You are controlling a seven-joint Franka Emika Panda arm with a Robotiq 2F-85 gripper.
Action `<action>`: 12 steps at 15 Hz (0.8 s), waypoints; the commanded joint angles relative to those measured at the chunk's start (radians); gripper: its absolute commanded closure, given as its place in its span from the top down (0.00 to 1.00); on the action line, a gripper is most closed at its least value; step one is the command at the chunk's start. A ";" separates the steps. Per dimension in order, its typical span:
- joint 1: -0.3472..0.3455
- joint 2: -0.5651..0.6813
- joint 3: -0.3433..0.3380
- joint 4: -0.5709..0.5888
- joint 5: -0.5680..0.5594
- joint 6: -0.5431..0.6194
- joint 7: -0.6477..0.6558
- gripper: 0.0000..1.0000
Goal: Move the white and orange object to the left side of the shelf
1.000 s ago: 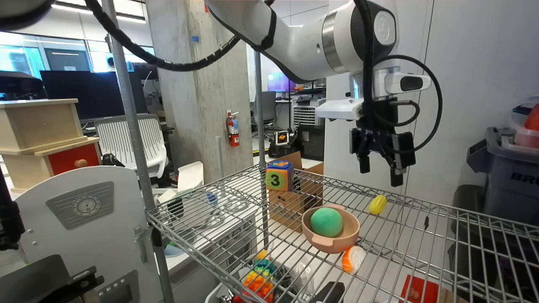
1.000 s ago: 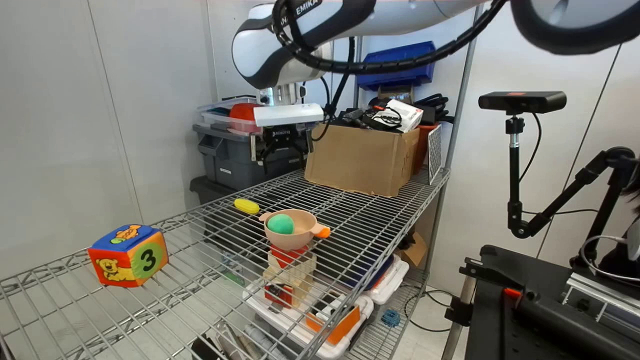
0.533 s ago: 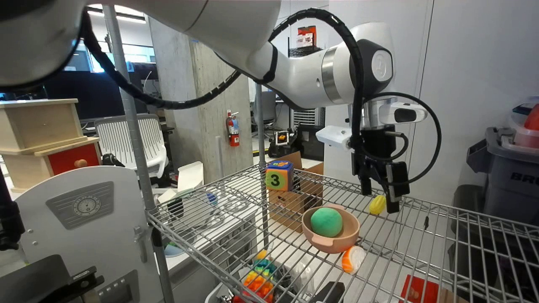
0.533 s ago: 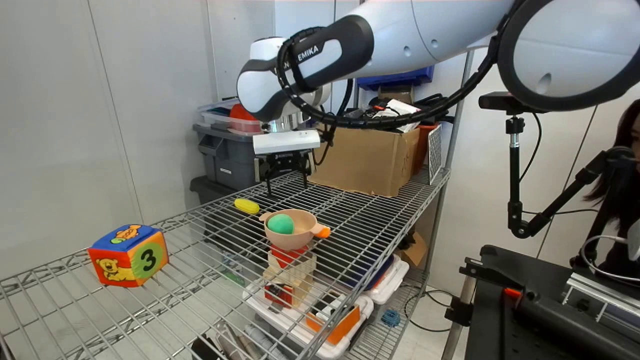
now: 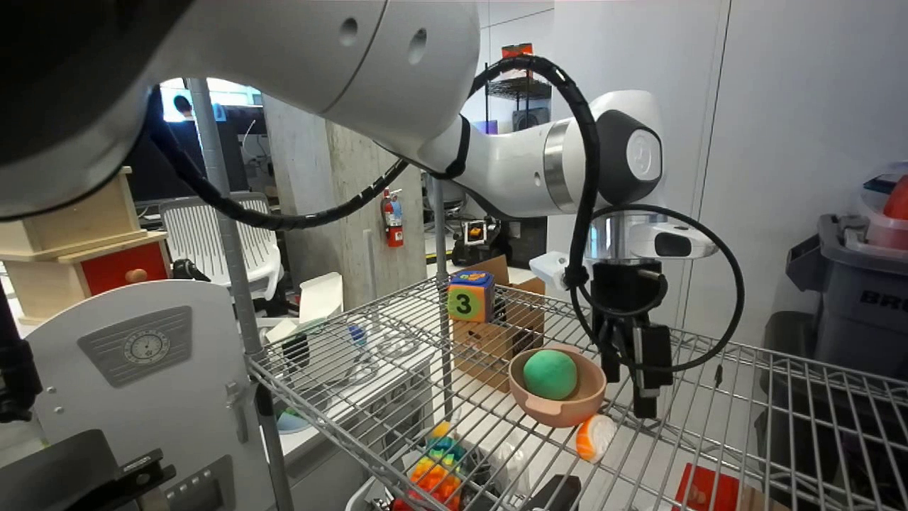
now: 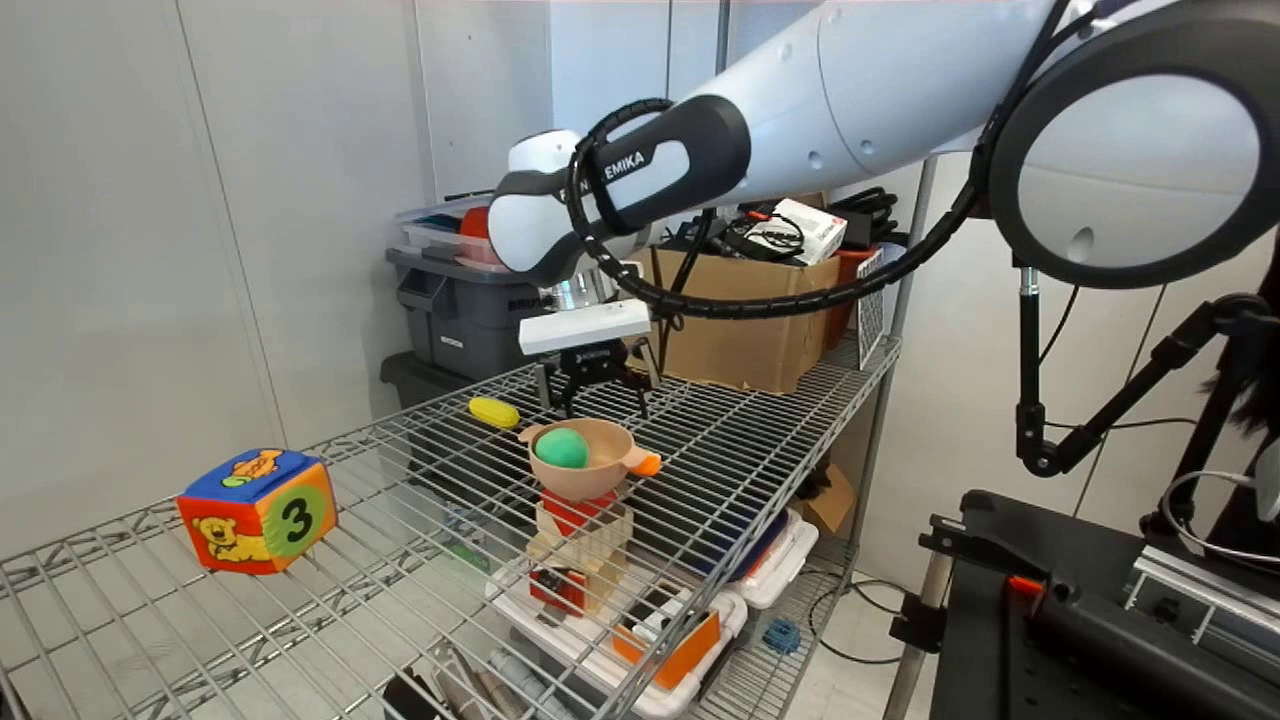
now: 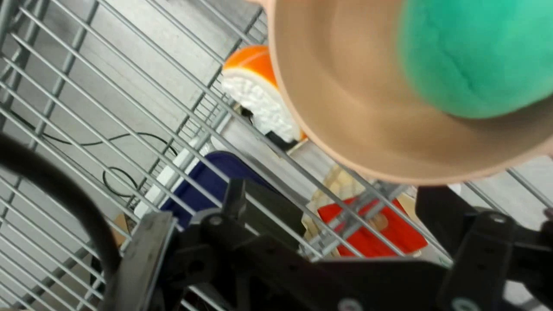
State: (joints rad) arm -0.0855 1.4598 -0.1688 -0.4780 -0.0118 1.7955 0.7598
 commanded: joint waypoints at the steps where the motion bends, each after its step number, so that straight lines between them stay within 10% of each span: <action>1: -0.037 0.052 0.050 0.091 0.032 -0.135 -0.010 1.00; 9: -0.072 0.025 0.095 -0.002 0.074 -0.179 0.016 1.00; 10: -0.074 0.028 0.094 0.001 0.073 -0.177 0.022 0.75; 12: -0.071 0.028 0.084 0.002 0.062 -0.166 0.028 0.66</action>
State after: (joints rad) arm -0.1495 1.4834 -0.0889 -0.4772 0.0453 1.6118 0.7652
